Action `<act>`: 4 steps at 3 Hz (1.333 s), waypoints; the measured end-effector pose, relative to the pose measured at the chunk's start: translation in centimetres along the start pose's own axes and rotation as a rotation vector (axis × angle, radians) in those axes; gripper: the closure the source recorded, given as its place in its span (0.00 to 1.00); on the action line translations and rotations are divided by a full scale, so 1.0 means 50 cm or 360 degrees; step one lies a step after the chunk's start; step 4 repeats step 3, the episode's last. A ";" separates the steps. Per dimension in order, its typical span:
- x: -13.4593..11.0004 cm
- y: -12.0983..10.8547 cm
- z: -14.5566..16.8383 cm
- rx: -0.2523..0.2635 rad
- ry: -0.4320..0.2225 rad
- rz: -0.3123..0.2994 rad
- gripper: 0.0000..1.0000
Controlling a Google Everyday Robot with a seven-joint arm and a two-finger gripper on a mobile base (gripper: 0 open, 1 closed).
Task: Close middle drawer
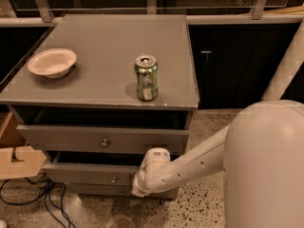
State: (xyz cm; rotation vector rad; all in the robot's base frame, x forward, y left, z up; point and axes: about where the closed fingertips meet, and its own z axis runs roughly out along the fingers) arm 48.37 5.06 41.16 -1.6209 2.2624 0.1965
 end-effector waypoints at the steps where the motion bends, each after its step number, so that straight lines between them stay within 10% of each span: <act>1: 0.000 0.000 0.000 0.0000 0.0000 0.0000 0.05; 4: 0.000 0.000 0.000 0.0000 0.0000 0.0000 0.00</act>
Offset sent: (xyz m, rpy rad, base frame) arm 0.0000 0.0000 0.0000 0.0000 0.0000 0.0000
